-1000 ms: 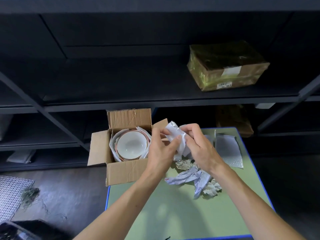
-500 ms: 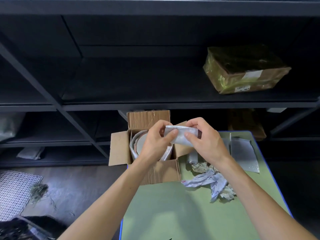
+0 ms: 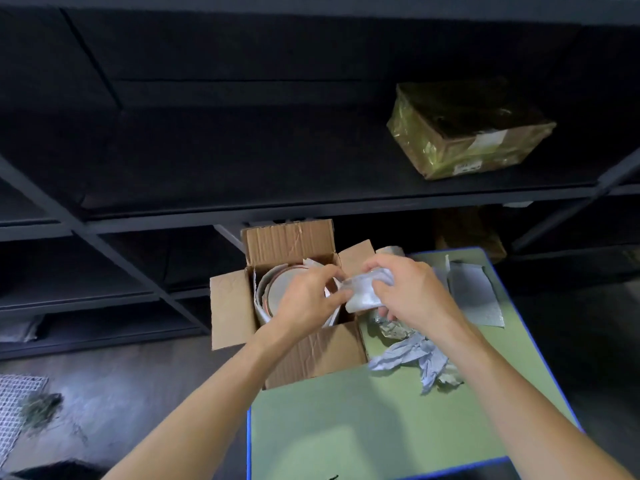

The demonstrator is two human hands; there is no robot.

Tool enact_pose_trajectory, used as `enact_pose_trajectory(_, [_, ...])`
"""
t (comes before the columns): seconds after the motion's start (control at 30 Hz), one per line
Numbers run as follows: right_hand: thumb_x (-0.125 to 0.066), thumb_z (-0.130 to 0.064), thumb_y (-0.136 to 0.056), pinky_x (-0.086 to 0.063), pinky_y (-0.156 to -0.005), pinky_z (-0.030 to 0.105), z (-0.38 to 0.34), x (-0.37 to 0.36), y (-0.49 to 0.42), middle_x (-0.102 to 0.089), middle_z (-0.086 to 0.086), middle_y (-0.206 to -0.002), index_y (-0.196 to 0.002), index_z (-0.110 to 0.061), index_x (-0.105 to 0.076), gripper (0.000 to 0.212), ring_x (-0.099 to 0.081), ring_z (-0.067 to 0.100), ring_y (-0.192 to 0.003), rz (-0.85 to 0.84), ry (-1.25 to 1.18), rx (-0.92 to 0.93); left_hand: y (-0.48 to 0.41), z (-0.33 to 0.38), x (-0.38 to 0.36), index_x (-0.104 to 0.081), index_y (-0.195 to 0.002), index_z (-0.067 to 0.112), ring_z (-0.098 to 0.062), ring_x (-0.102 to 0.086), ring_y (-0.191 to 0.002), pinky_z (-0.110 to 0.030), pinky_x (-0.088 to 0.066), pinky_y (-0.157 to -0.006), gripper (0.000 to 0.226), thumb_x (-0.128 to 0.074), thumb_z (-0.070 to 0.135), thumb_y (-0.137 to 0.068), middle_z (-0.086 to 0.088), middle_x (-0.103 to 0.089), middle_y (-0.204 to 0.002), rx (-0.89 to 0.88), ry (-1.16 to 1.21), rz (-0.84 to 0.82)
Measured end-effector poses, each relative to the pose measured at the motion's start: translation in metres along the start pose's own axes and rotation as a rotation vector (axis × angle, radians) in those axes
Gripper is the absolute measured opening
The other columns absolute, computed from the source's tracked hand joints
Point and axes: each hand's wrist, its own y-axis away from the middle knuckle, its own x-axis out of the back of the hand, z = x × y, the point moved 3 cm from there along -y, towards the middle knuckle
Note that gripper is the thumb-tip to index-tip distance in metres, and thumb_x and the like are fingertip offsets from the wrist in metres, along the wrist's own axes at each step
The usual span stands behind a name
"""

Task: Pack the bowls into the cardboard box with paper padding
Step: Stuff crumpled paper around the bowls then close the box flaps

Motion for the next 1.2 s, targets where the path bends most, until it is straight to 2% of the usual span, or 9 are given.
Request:
enact_pose_trajectory(0.13, [-0.045,-0.008,-0.090,-0.053,-0.045,0.025,-0.002,-0.007,0.006,-0.069,0.007,-0.066,-0.105,-0.026,-0.066,0.032,-0.066,0.013,-0.047,0.010,0.054,-0.043,0.006,-0.010,-0.020,-0.060,-0.109,0.022,-0.027,-0.057,-0.086,-0.037,-0.045,-0.063,0.033,-0.068,0.042,-0.084,-0.004,-0.054,-0.106,-0.015,-0.186,-0.020])
enact_pose_trajectory(0.27, [-0.045,-0.007,-0.089,-0.058,-0.052,0.031,-0.005,-0.019,0.009,-0.069,0.011,-0.060,-0.102,-0.023,-0.067,0.030,-0.067,0.017,-0.048,0.006,0.070,-0.064,0.012,-0.011,-0.025,-0.053,-0.110,0.023,-0.032,-0.057,-0.073,-0.037,-0.040,-0.053,0.023,-0.058,0.021,-0.088,-0.004,-0.053,-0.093,-0.051,-0.232,0.042])
enact_pose_trajectory(0.47, [-0.053,-0.008,-0.084,-0.058,-0.062,0.037,-0.015,-0.037,0.002,-0.069,0.009,-0.065,-0.102,-0.015,-0.067,0.024,-0.068,0.024,-0.056,0.057,0.181,-0.019,0.016,-0.012,-0.022,-0.051,-0.113,0.028,-0.029,-0.055,-0.070,-0.039,-0.045,-0.057,0.027,-0.053,0.016,-0.089,-0.002,-0.054,-0.081,-0.041,-0.178,0.046])
enact_pose_trajectory(0.57, [-0.056,-0.011,-0.083,-0.059,-0.065,0.041,-0.021,-0.042,-0.009,-0.069,0.011,-0.076,-0.096,-0.022,-0.066,0.020,-0.068,0.031,-0.074,0.081,0.226,-0.030,0.019,-0.012,-0.020,-0.052,-0.103,0.025,-0.031,-0.054,-0.069,-0.038,-0.043,-0.059,0.019,-0.054,0.015,-0.086,0.000,-0.048,-0.080,-0.036,-0.179,0.026])
enact_pose_trajectory(0.67, [-0.056,-0.008,-0.080,-0.059,-0.065,0.039,-0.027,-0.049,-0.021,-0.069,0.007,-0.075,-0.086,-0.022,-0.063,0.017,-0.067,0.029,-0.076,0.066,0.272,-0.035,0.021,-0.012,-0.018,-0.053,-0.095,0.021,-0.032,-0.052,-0.069,-0.039,-0.041,-0.060,0.013,-0.054,0.014,-0.085,-0.001,-0.045,-0.079,-0.039,-0.168,0.010])
enact_pose_trajectory(0.9, [-0.049,-0.018,-0.092,-0.044,-0.070,0.036,-0.009,-0.077,-0.026,-0.067,0.012,-0.095,-0.094,-0.010,-0.065,0.017,-0.062,0.035,-0.093,0.170,0.397,0.105,0.026,-0.012,-0.016,-0.061,-0.082,0.014,-0.038,-0.055,-0.072,-0.043,-0.044,-0.063,0.009,-0.054,0.011,-0.086,-0.005,-0.046,-0.080,-0.043,-0.182,-0.011])
enact_pose_trajectory(1.03, [-0.049,-0.030,-0.096,-0.046,-0.078,0.039,0.003,-0.079,-0.020,-0.059,0.001,-0.106,-0.102,-0.021,-0.056,0.014,-0.058,0.027,-0.099,0.069,0.303,0.137,0.029,-0.015,-0.015,-0.066,-0.085,0.016,-0.035,-0.054,-0.071,-0.035,-0.032,-0.060,0.010,-0.058,0.013,-0.088,-0.002,-0.046,-0.078,-0.046,-0.147,0.011])
enact_pose_trajectory(1.13, [-0.059,-0.049,-0.090,-0.047,-0.078,0.035,0.002,-0.059,-0.010,-0.042,-0.014,-0.121,-0.124,-0.034,-0.045,0.040,-0.055,0.015,-0.099,-0.057,0.271,0.145,0.026,-0.019,-0.014,-0.068,-0.085,0.015,-0.030,-0.056,-0.075,-0.033,-0.033,-0.061,0.009,-0.060,0.015,-0.087,-0.001,-0.050,-0.079,-0.038,-0.133,0.004])
enact_pose_trajectory(1.2, [-0.068,-0.047,-0.084,-0.047,-0.078,0.033,0.002,-0.048,-0.003,-0.041,-0.019,-0.123,-0.123,-0.038,-0.046,0.046,-0.056,0.008,-0.093,-0.078,0.287,0.231,0.025,-0.020,-0.015,-0.068,-0.083,0.015,-0.032,-0.057,-0.076,-0.036,-0.039,-0.062,0.008,-0.060,0.017,-0.086,-0.004,-0.053,-0.080,-0.058,-0.140,-0.008])
